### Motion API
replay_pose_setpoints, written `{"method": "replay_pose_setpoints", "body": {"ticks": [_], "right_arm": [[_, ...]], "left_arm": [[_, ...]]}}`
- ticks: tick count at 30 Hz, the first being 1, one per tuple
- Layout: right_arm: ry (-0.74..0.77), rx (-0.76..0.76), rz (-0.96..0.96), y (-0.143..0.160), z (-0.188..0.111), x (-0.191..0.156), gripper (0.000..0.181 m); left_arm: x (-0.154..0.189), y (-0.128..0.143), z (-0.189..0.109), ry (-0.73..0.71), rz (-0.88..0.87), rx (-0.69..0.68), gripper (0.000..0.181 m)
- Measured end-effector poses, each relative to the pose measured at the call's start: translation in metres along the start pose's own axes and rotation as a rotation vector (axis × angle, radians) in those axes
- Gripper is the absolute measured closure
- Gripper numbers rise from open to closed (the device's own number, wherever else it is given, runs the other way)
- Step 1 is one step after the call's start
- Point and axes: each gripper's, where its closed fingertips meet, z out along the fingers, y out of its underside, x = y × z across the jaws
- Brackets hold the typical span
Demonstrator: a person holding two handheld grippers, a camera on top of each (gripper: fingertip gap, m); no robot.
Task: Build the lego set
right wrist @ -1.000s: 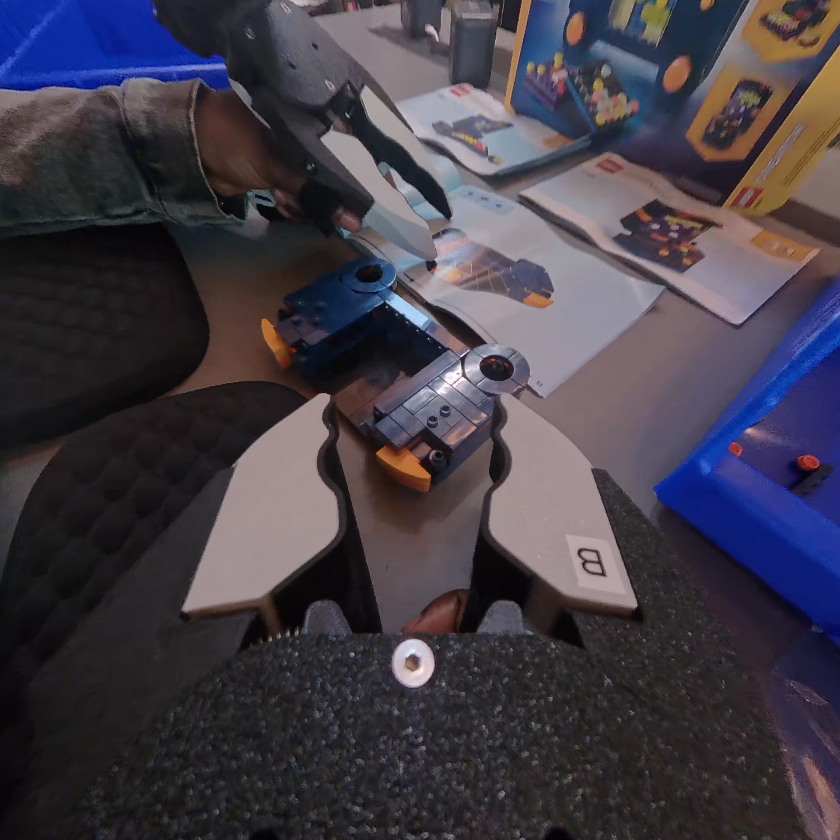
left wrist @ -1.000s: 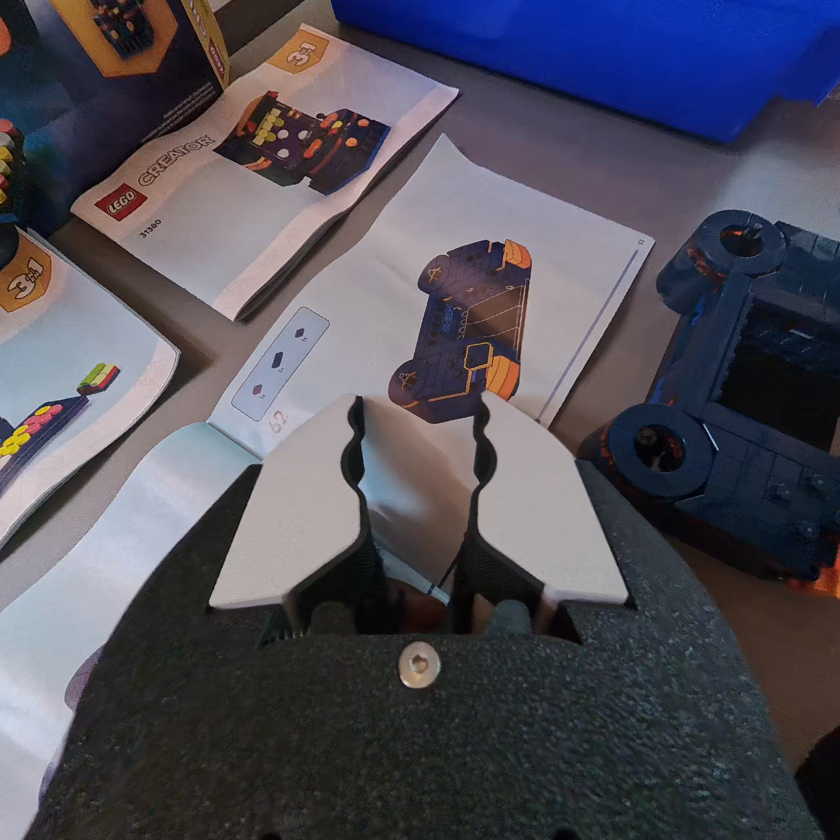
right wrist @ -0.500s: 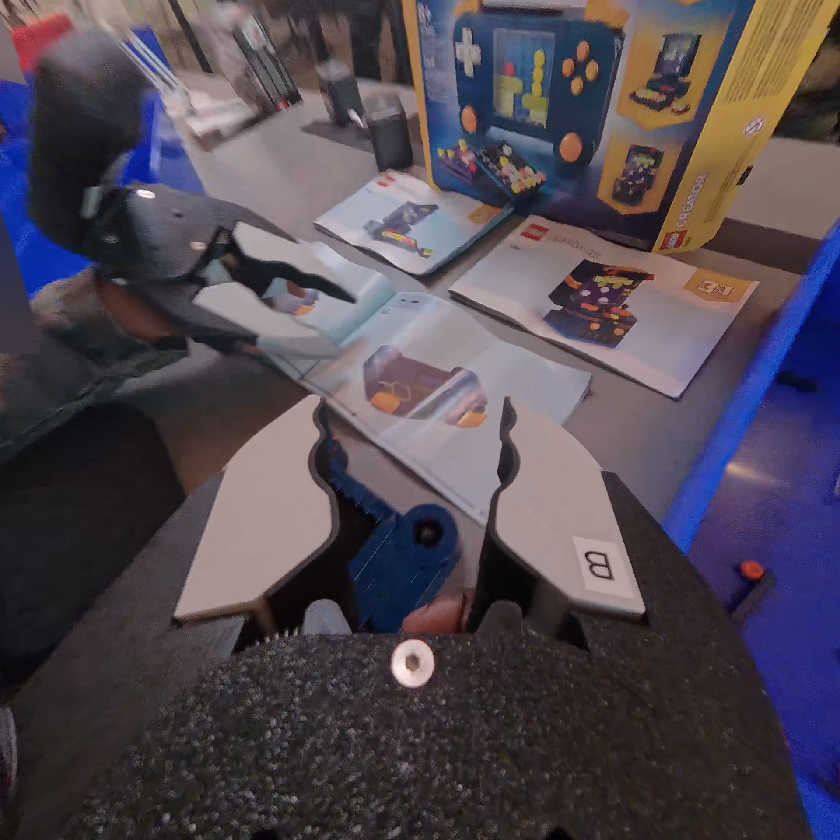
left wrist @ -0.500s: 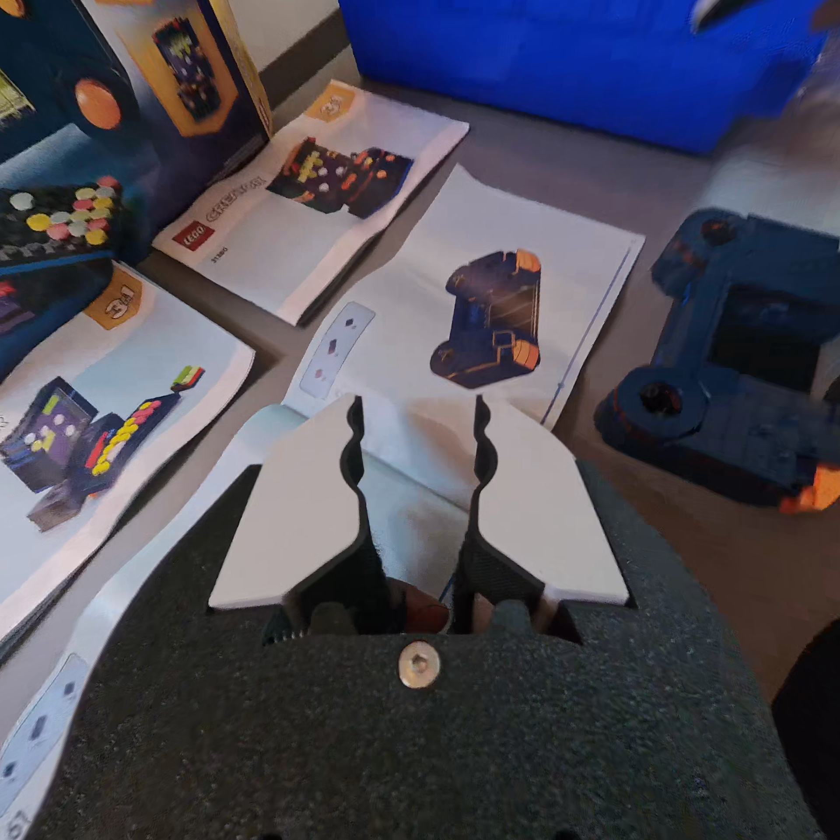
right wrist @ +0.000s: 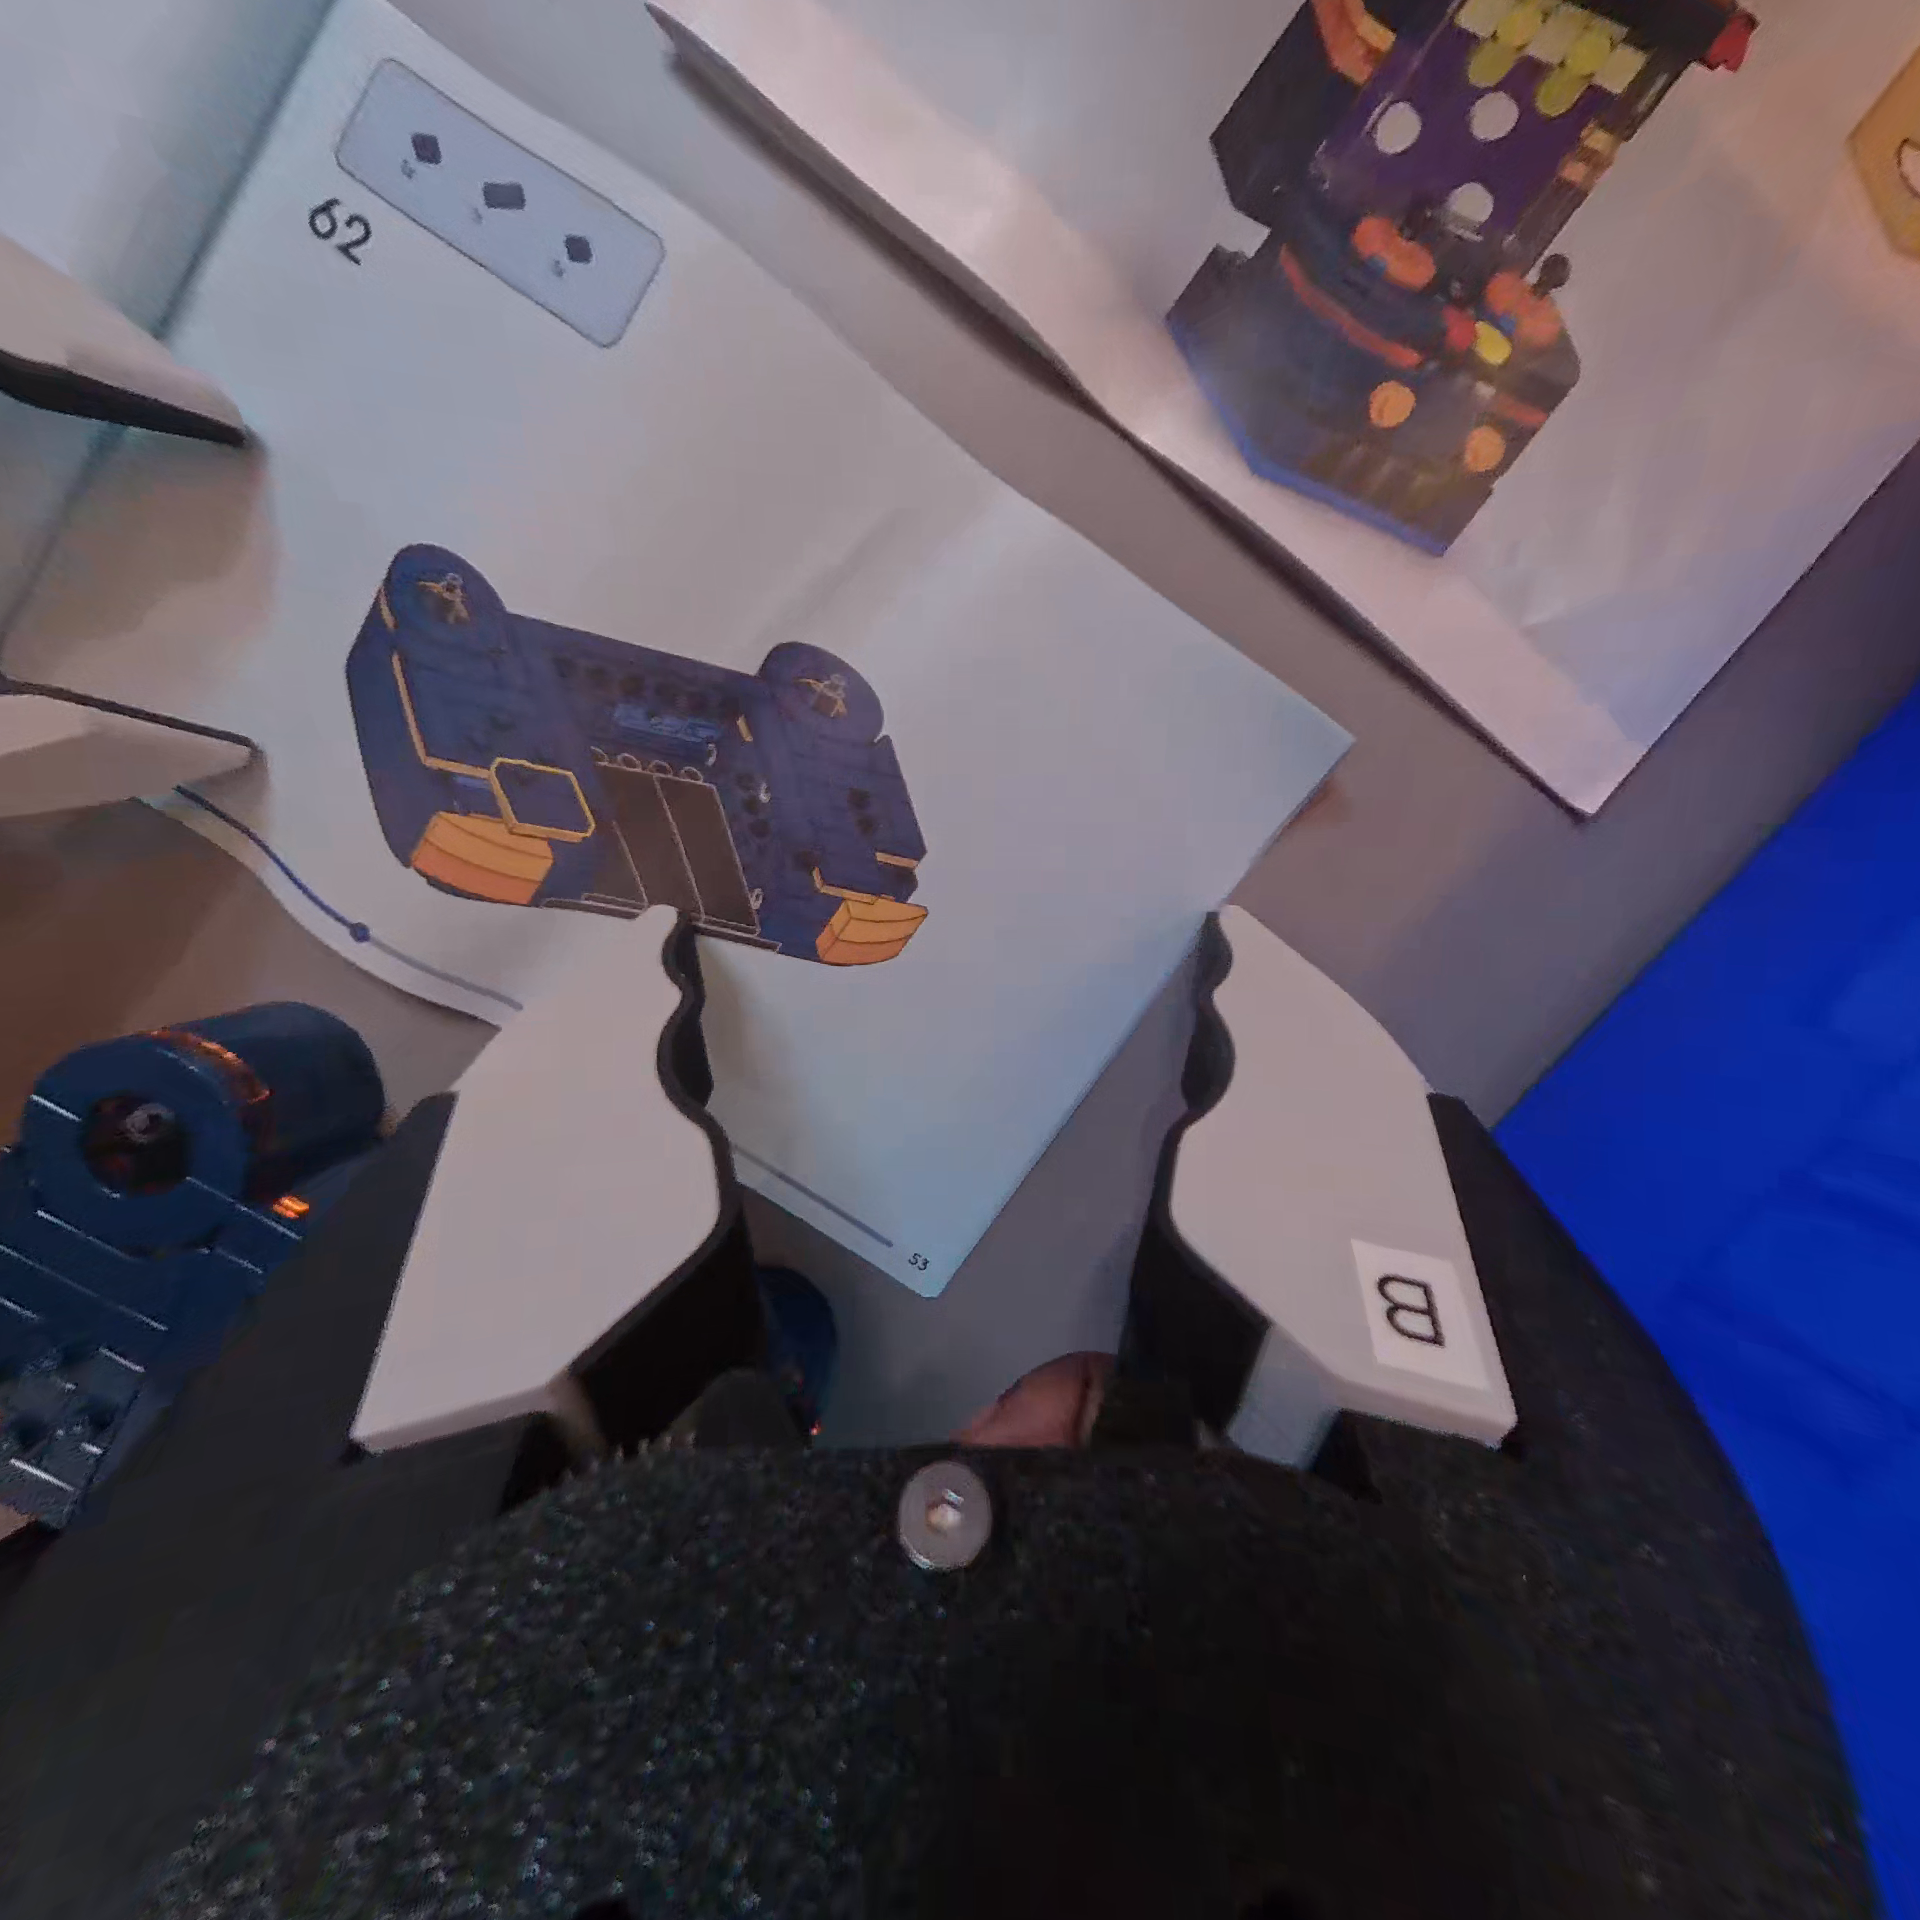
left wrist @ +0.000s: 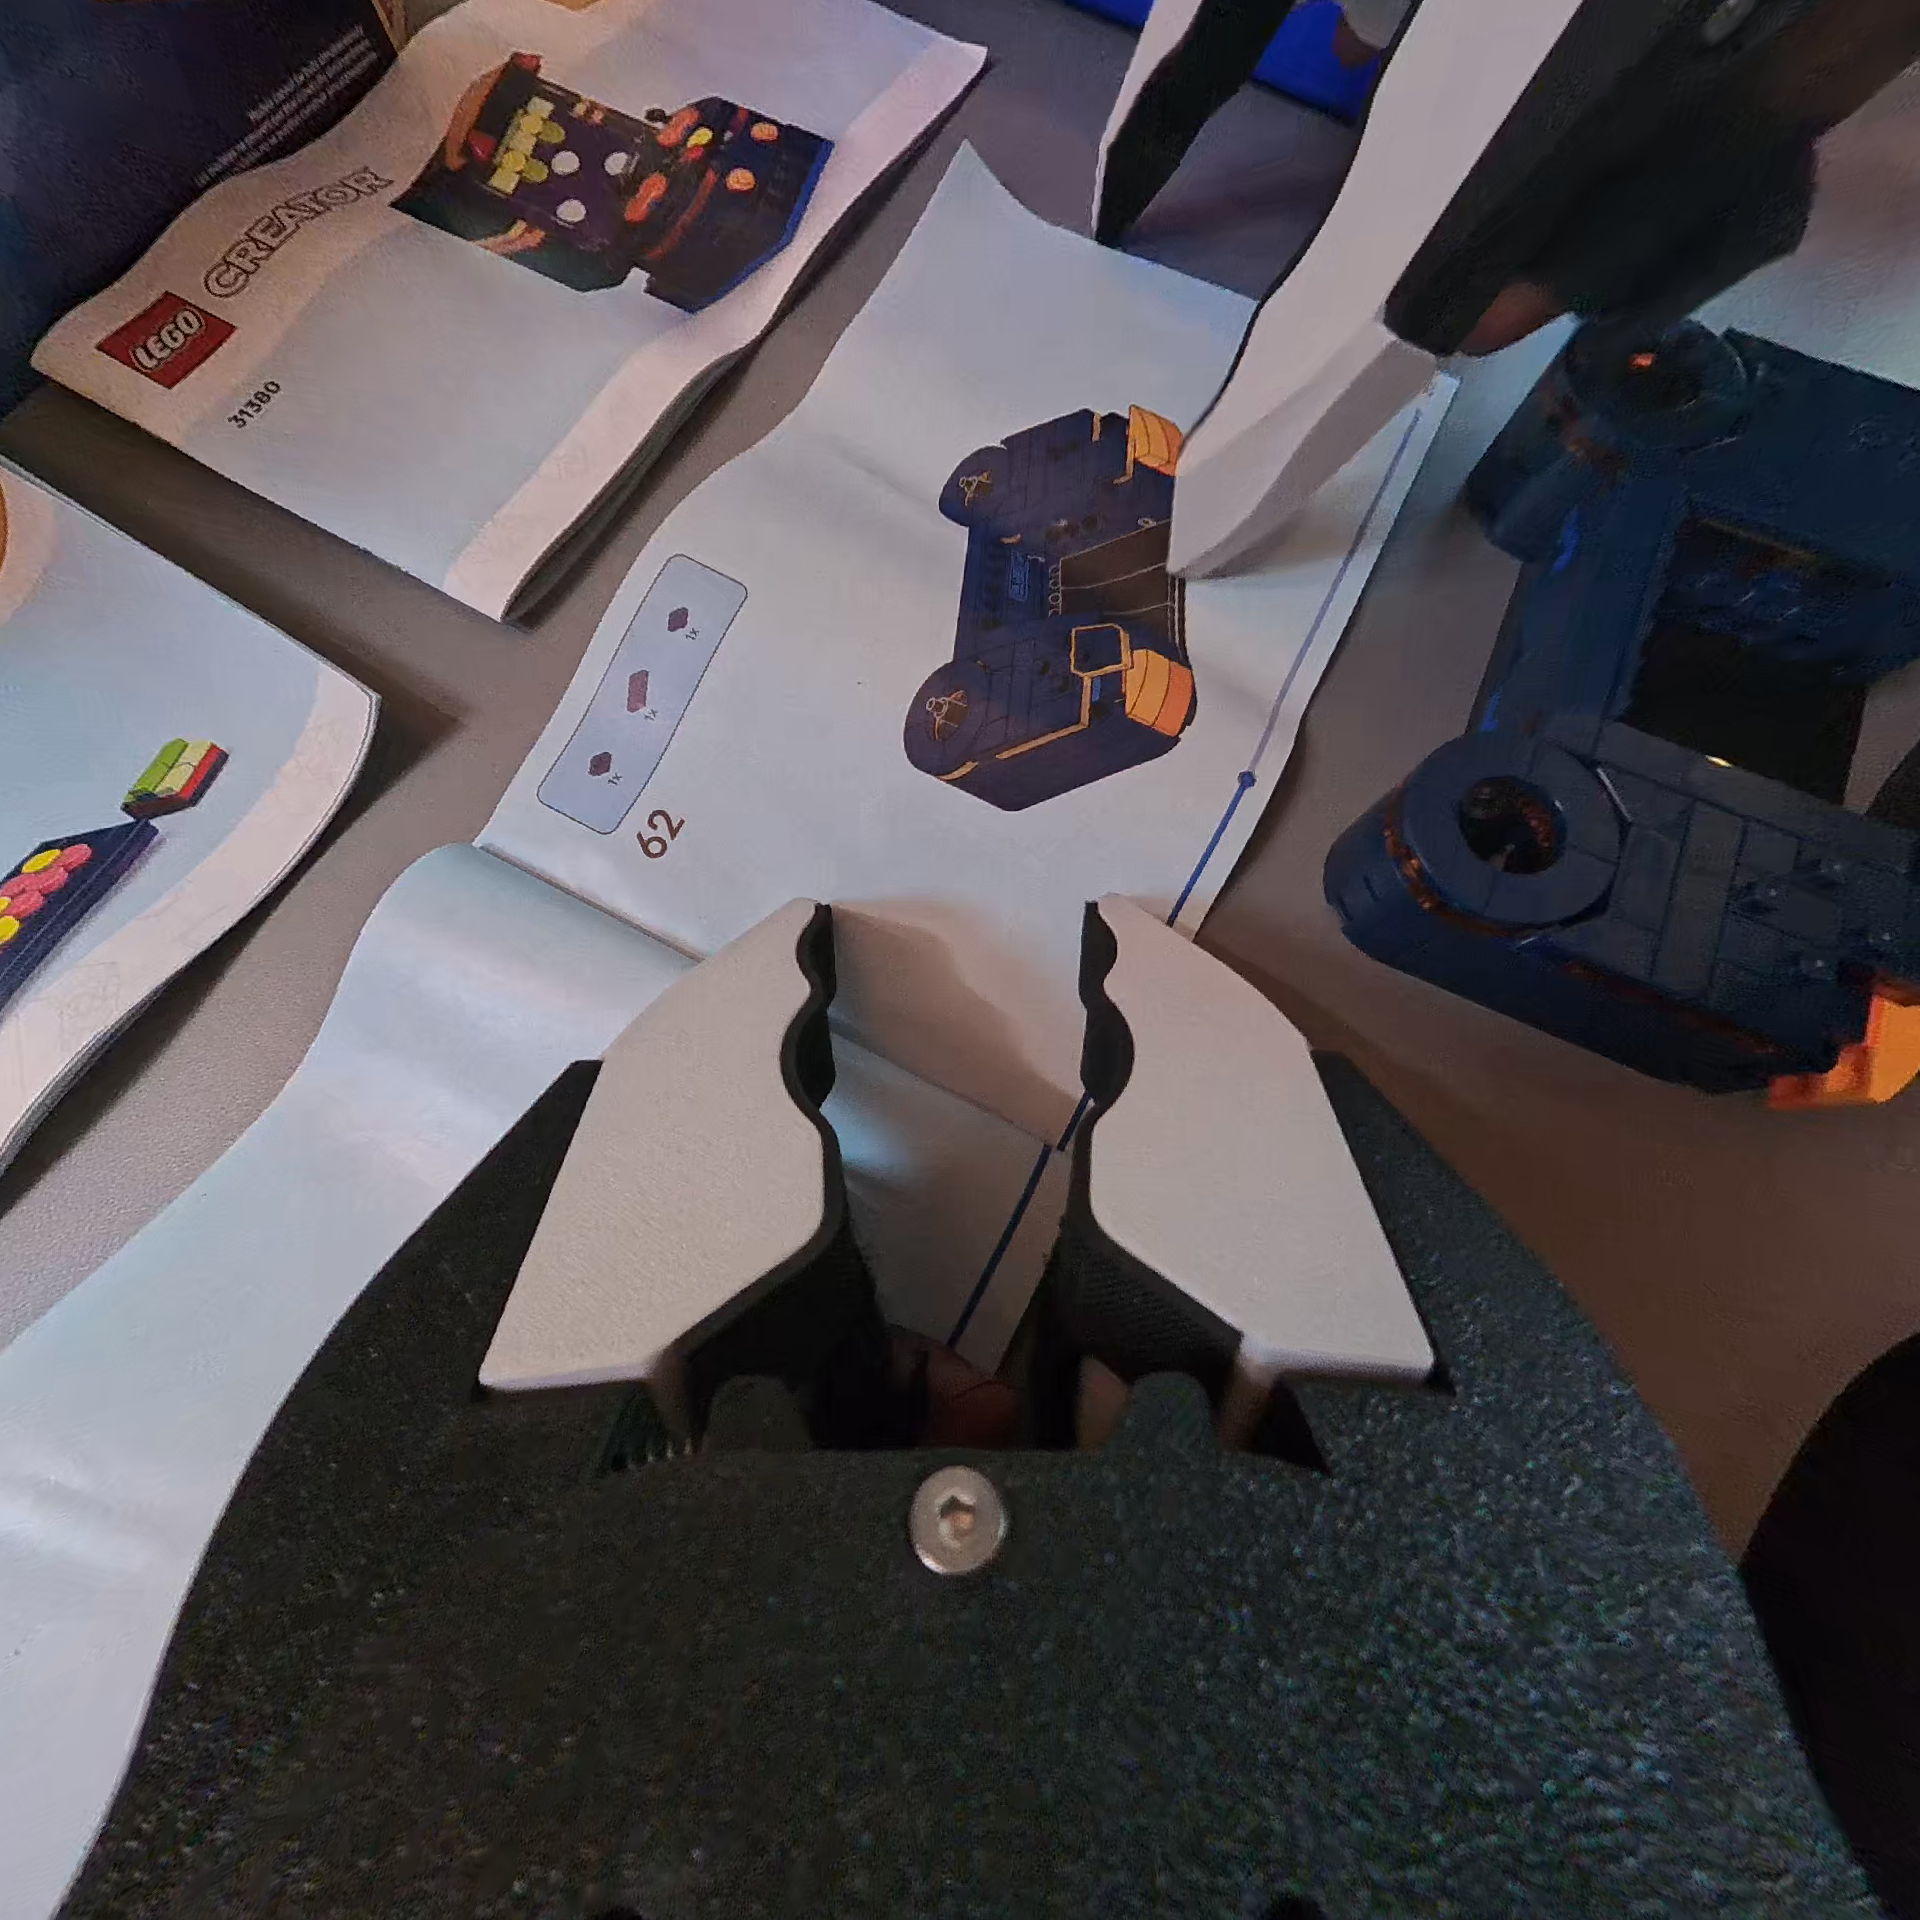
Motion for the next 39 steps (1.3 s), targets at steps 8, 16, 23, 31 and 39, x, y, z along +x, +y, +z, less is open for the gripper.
{"method": "replay_pose_setpoints", "body": {"ticks": [8,16,23,31,39], "right_arm": [[-0.009,0.094,-0.044,-0.006,-0.001,-0.017,0.123],[-0.032,0.112,-0.130,-0.013,0.001,-0.033,0.169],[-0.032,0.300,-0.197,-0.042,-0.021,-0.041,0.181],[0.290,0.571,-0.780,-0.078,-0.056,-0.086,0.181],[0.528,0.587,-1.107,-0.083,-0.063,-0.119,0.181]], "left_arm": [[0.000,0.000,0.000,-0.001,0.000,0.001,0.136],[-0.001,-0.002,0.000,-0.008,0.005,0.003,0.132],[0.009,-0.037,-0.017,-0.047,0.165,0.183,0.120],[-0.020,-0.071,-0.068,-0.307,0.445,0.421,0.133],[-0.022,-0.054,-0.054,-0.651,1.219,0.171,0.144]]}}
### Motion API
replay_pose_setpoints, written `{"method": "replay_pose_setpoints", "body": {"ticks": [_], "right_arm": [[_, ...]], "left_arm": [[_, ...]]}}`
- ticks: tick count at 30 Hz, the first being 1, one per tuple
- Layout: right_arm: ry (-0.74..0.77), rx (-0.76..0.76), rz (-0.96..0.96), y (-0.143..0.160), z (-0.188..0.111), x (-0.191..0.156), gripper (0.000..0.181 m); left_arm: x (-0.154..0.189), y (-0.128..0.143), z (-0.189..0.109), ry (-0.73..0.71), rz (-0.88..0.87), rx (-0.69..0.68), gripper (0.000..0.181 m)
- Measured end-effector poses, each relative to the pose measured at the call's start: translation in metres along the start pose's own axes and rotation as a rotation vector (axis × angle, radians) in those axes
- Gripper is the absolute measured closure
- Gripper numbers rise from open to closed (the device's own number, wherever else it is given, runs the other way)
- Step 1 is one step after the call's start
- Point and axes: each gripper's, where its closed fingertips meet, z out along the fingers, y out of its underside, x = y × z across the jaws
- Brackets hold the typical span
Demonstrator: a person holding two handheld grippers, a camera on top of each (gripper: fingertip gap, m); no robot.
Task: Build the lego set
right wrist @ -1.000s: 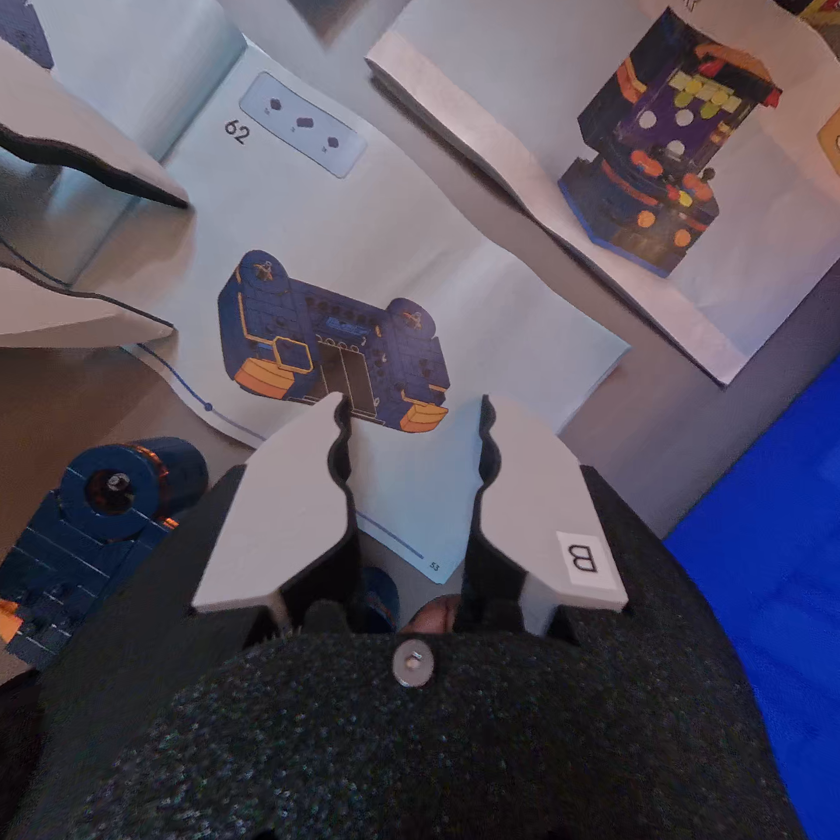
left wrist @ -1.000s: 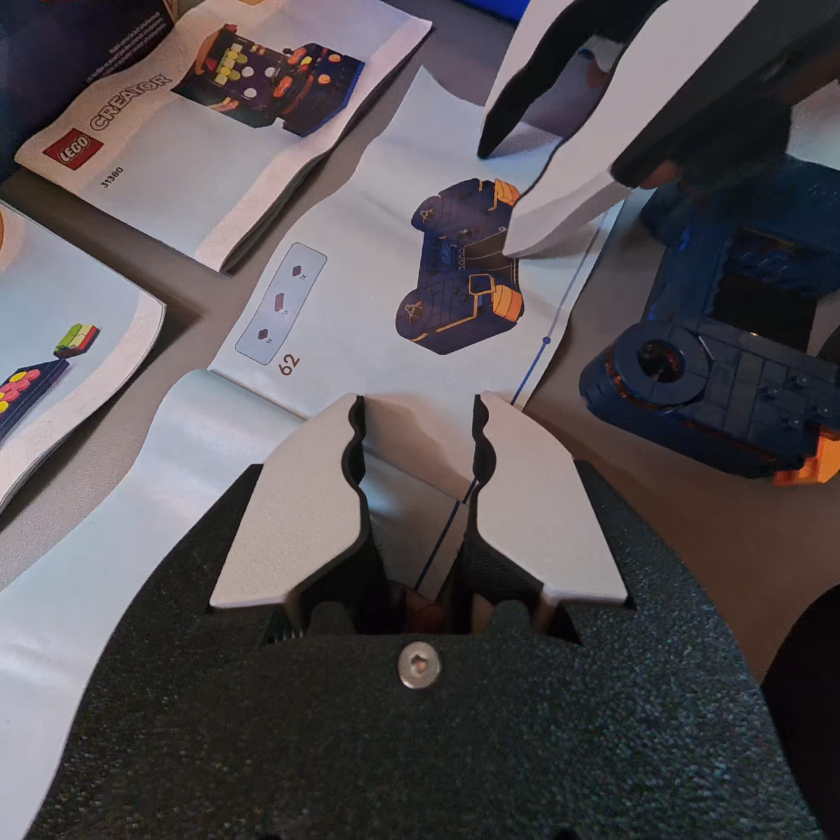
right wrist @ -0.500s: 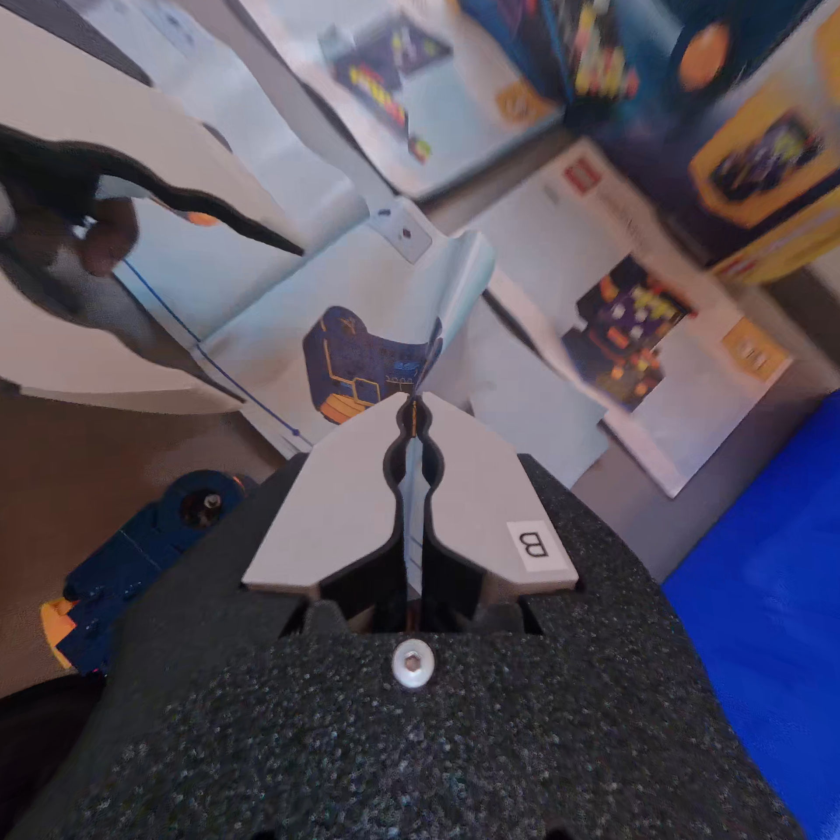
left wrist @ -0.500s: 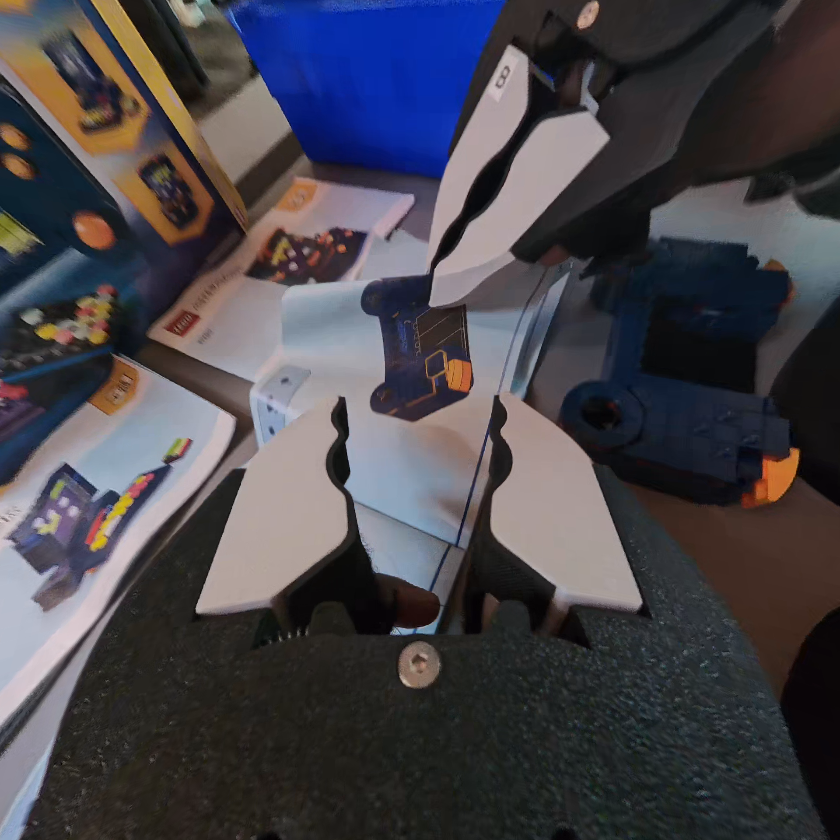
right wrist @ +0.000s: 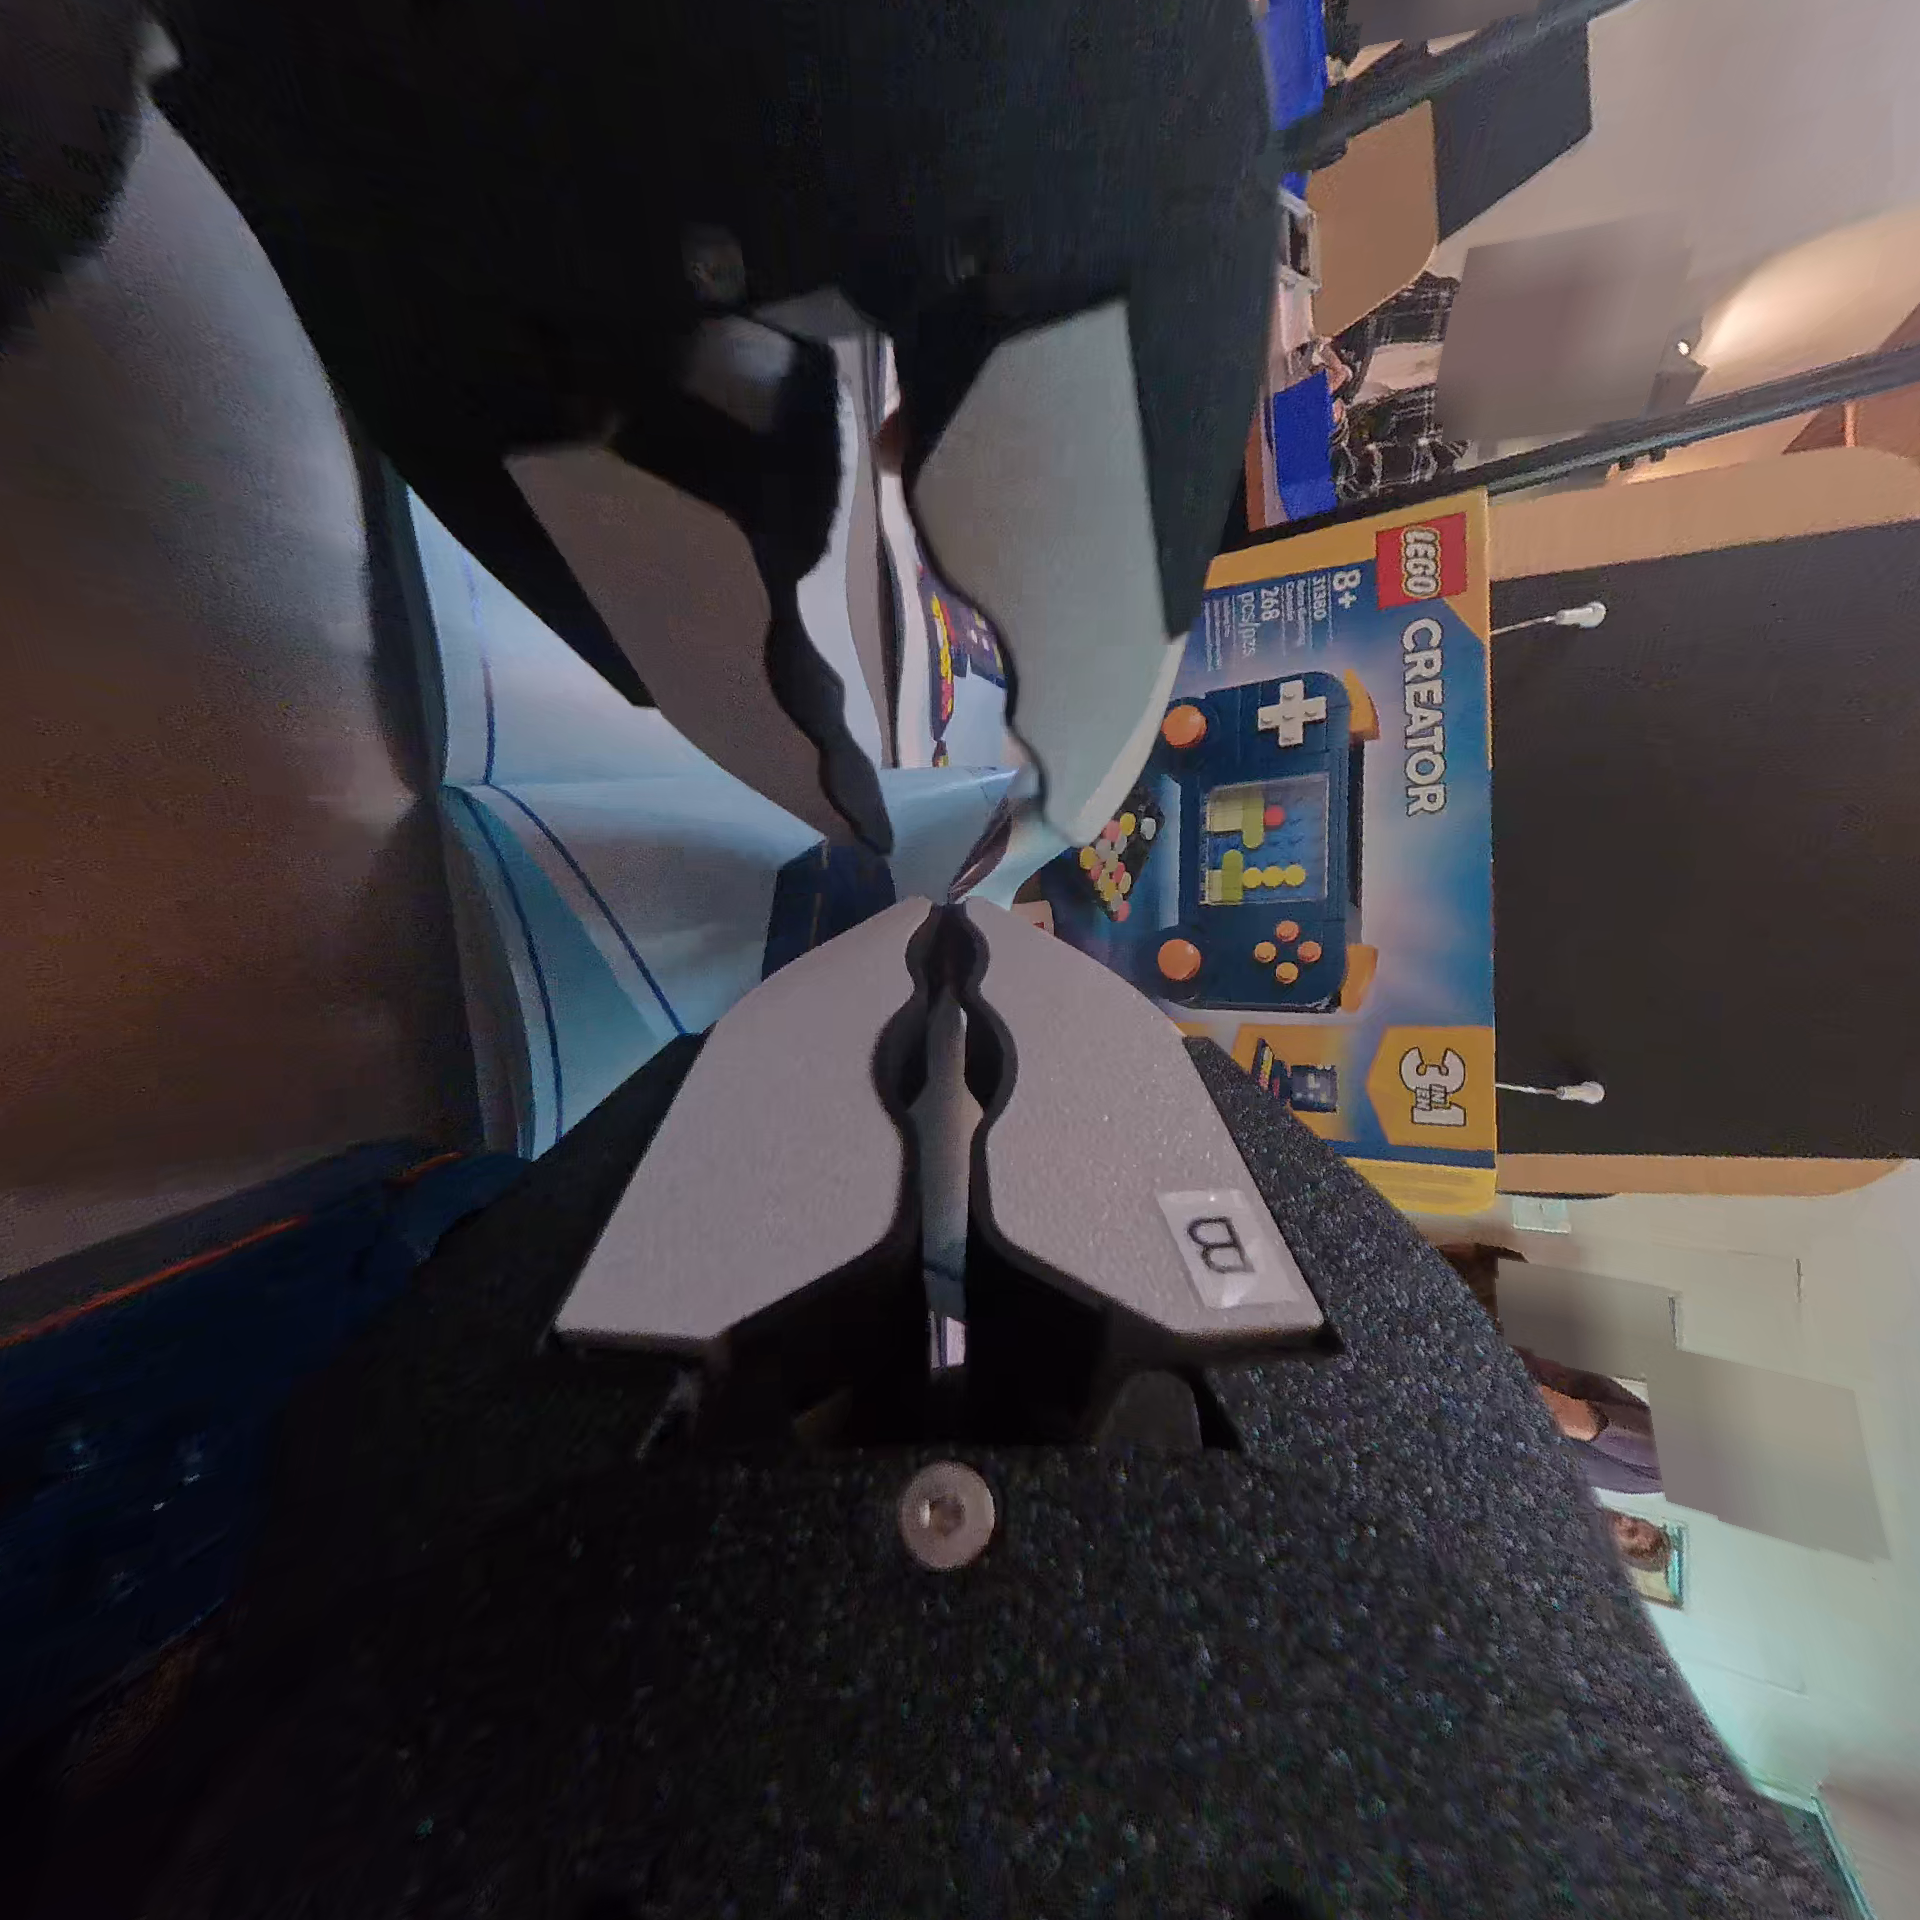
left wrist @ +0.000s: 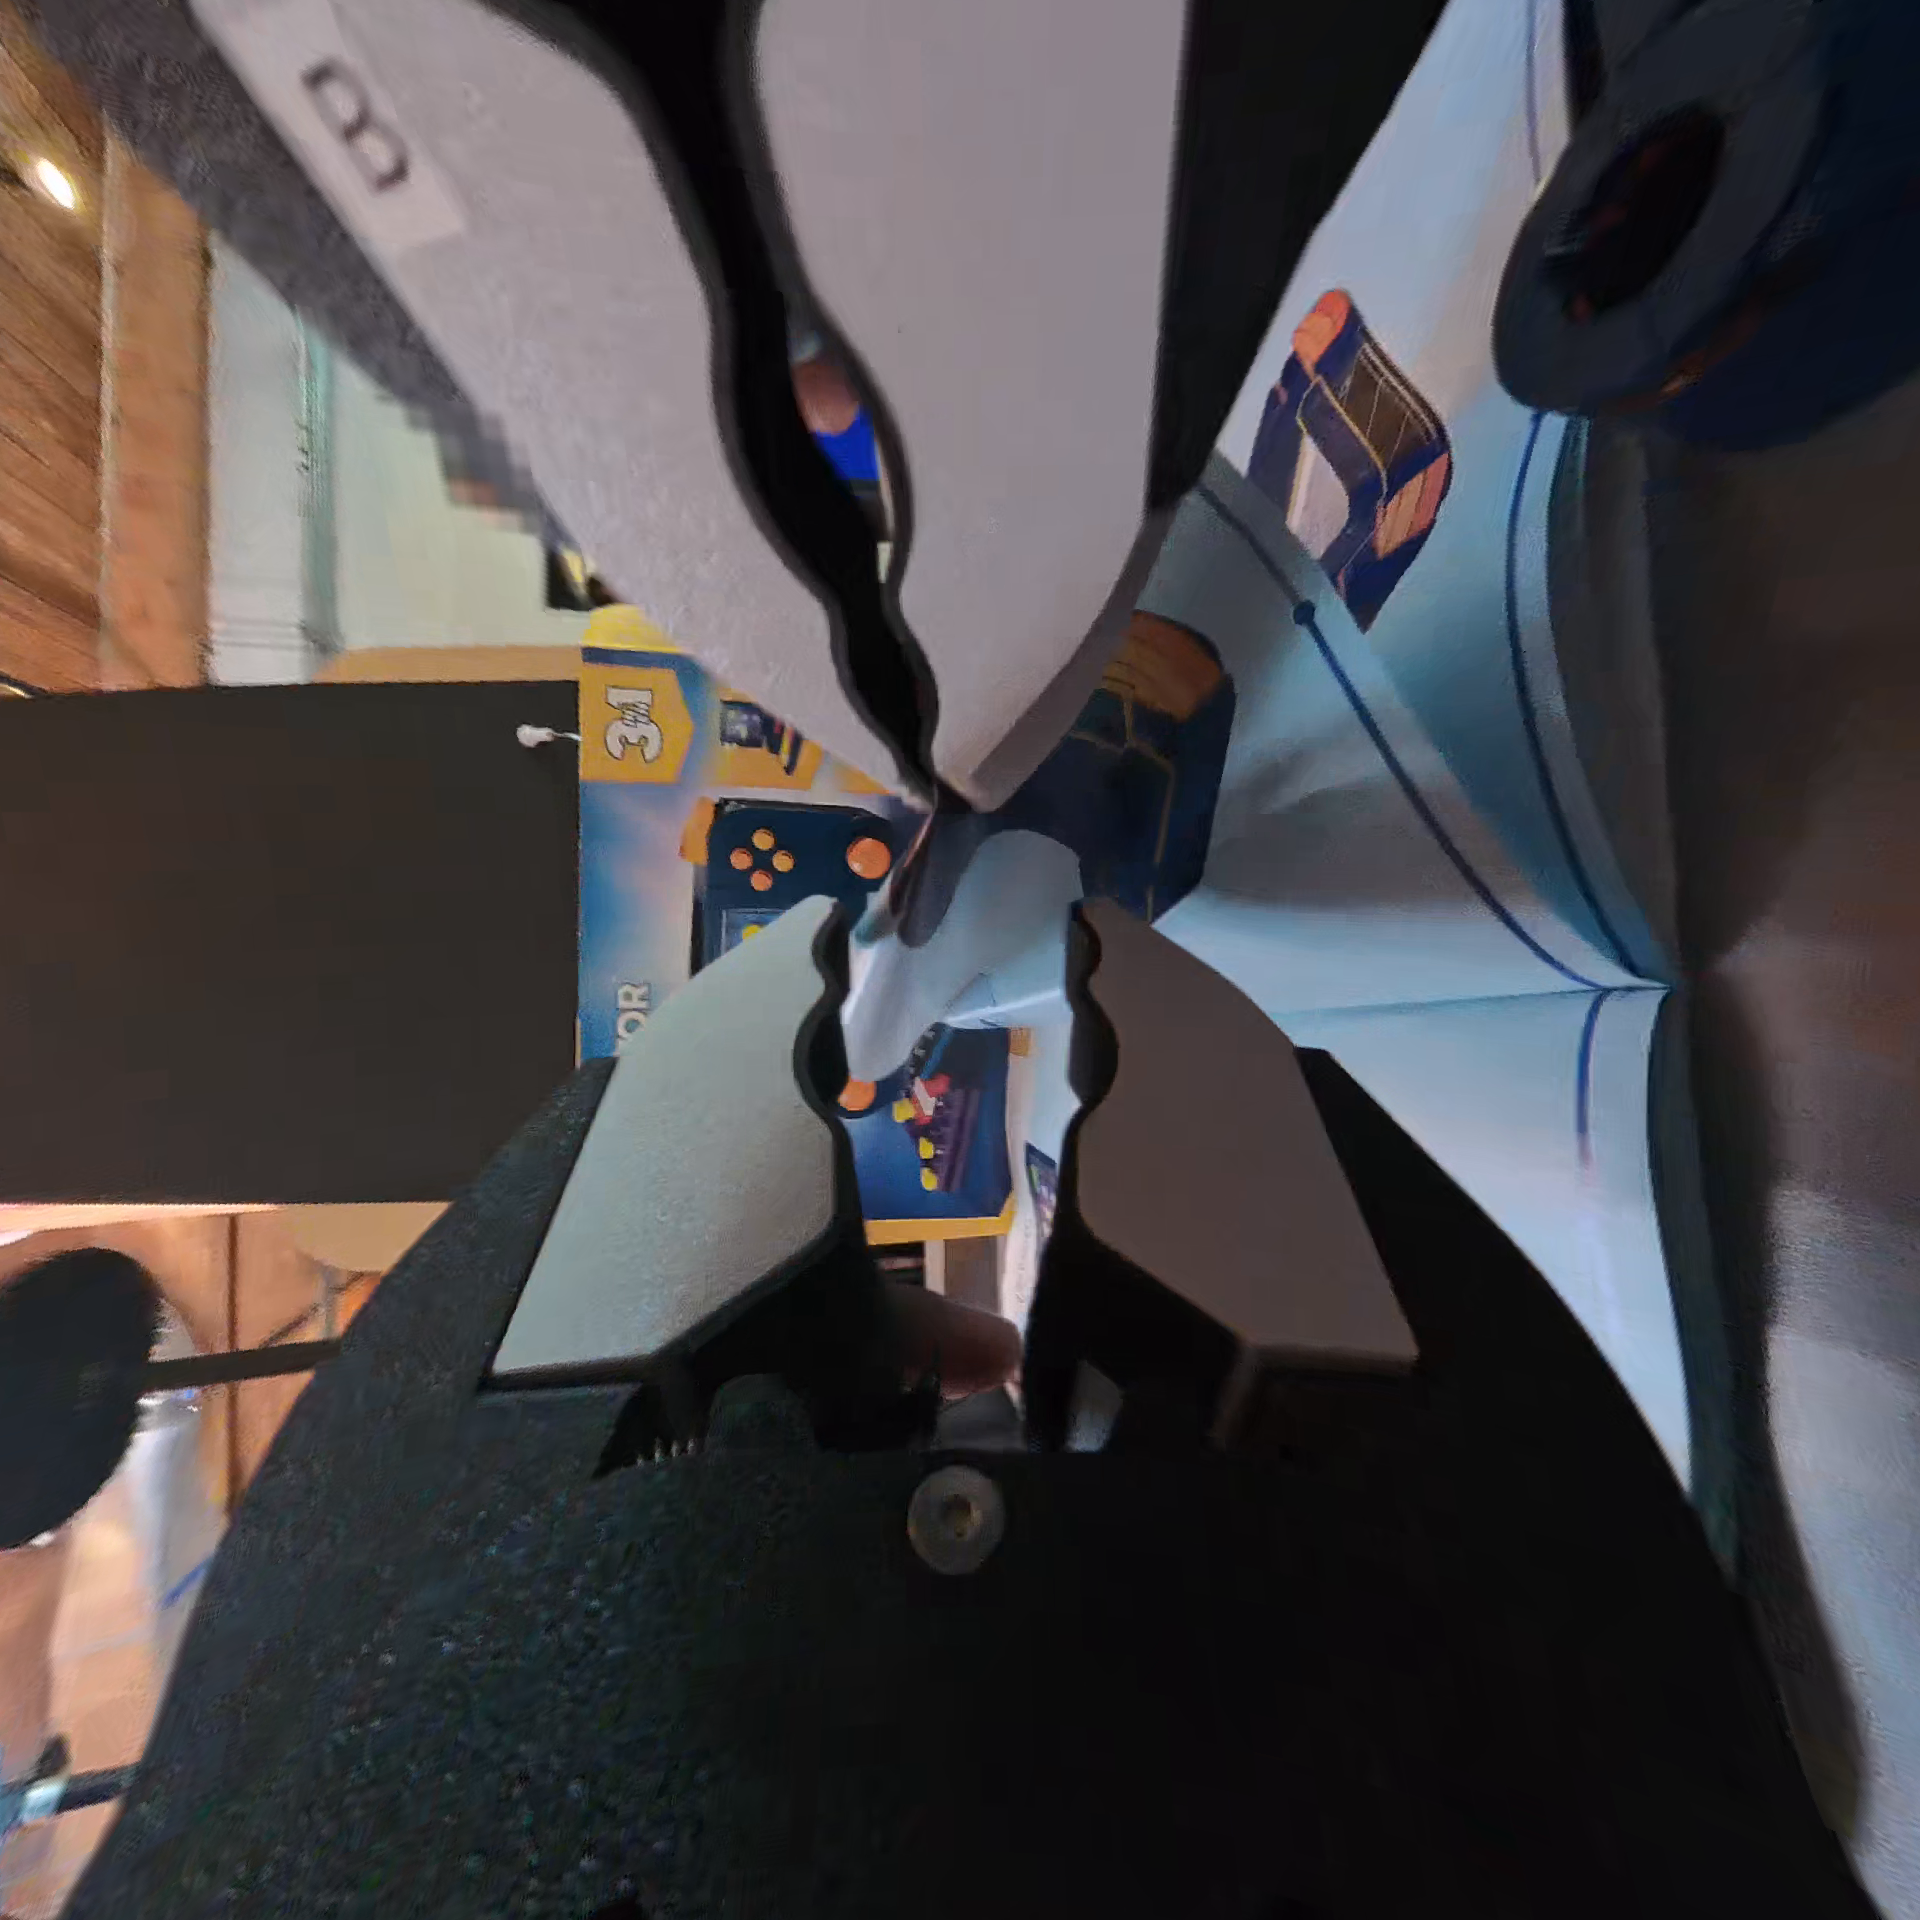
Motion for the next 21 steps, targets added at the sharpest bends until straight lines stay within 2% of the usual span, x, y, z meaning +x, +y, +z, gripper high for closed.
{"method": "replay_pose_setpoints", "body": {"ticks": [3,5,7,9,12,15,17,21], "right_arm": [[0.000,0.051,-0.001,-0.008,-0.001,0.001,0.180],[0.029,0.116,0.023,-0.016,-0.006,0.008,0.166],[0.033,0.230,0.160,-0.025,-0.019,0.021,0.154],[-0.024,0.346,0.411,-0.025,-0.032,0.037,0.147],[-0.226,0.487,0.878,-0.010,-0.044,0.054,0.131],[-0.595,0.517,1.231,-0.004,-0.046,0.043,0.120],[-0.791,0.511,1.287,-0.015,-0.047,0.027,0.119],[-0.844,0.437,1.155,-0.042,-0.038,0.000,0.122]], "left_arm": [[-0.004,-0.004,-0.001,-0.028,-0.001,0.023,0.166],[-0.012,0.002,-0.002,-0.066,-0.032,0.002,0.174],[-0.015,0.007,-0.005,-0.070,-0.098,0.011,0.175],[-0.016,0.012,-0.008,-0.064,-0.180,0.032,0.174],[-0.021,0.023,-0.014,-0.071,-0.261,0.034,0.173],[-0.028,0.031,-0.020,-0.096,-0.328,0.031,0.173],[-0.031,0.034,-0.022,-0.107,-0.340,0.021,0.172],[-0.030,0.034,-0.023,-0.102,-0.349,0.016,0.172]]}}
